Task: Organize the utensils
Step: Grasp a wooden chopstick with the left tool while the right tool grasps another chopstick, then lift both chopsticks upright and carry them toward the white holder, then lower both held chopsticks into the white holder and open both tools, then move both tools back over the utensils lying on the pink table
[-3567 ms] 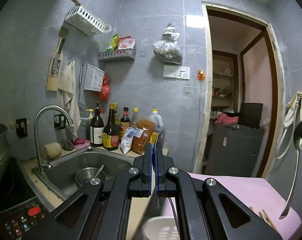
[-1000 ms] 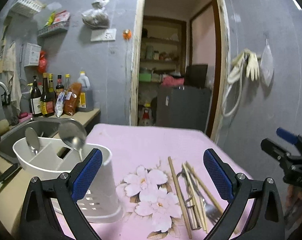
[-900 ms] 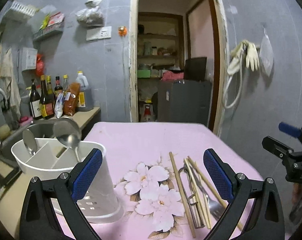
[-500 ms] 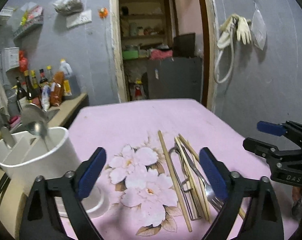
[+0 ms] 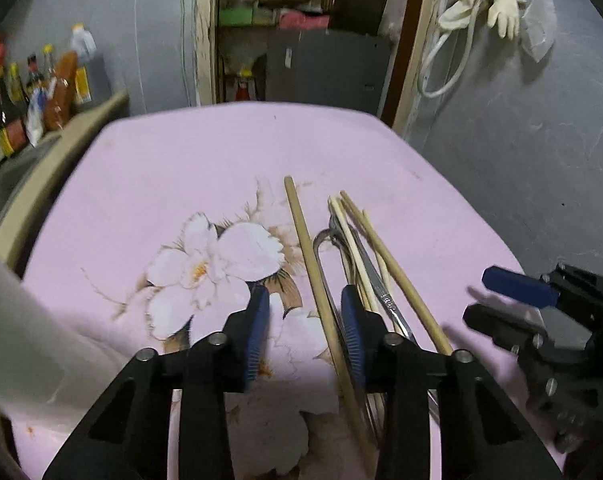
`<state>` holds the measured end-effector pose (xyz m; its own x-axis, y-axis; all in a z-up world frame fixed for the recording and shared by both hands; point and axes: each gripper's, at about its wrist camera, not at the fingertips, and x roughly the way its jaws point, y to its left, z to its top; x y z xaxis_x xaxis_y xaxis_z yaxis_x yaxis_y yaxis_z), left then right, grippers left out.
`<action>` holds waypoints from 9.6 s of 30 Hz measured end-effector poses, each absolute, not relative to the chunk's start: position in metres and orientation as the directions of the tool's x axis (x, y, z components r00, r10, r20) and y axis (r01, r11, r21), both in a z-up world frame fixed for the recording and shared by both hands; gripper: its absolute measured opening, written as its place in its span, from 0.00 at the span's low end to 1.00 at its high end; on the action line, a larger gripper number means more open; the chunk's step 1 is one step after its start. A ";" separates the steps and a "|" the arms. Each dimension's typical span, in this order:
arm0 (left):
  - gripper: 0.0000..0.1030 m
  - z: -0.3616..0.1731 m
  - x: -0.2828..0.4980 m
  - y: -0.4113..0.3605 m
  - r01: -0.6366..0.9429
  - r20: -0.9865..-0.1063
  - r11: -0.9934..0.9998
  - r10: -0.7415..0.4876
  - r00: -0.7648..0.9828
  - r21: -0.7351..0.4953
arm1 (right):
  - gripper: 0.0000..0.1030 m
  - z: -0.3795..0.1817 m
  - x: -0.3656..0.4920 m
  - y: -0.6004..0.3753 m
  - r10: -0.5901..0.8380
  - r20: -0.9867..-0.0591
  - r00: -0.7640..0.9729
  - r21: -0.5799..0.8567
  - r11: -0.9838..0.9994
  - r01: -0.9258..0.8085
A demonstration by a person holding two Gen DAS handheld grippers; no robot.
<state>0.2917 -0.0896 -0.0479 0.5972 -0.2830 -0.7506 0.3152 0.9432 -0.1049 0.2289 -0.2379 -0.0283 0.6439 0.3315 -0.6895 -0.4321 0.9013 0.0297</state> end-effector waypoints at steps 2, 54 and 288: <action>0.24 -0.051 0.298 -0.089 0.314 -0.765 0.942 -0.286 0.576 -0.116 | 0.29 -0.032 0.230 -0.233 0.329 -0.704 0.629 0.022 0.896 -0.444; 0.05 -0.058 0.333 -0.083 0.205 -0.858 0.946 -0.315 0.406 -0.250 | 0.05 -0.046 0.317 -0.244 0.293 -0.810 0.507 0.161 0.944 -0.289; 0.69 -0.024 0.231 -0.079 0.316 -0.631 0.943 -0.307 0.712 -0.103 | 0.43 -0.002 0.215 -0.271 0.380 -0.561 0.736 0.113 0.915 -0.387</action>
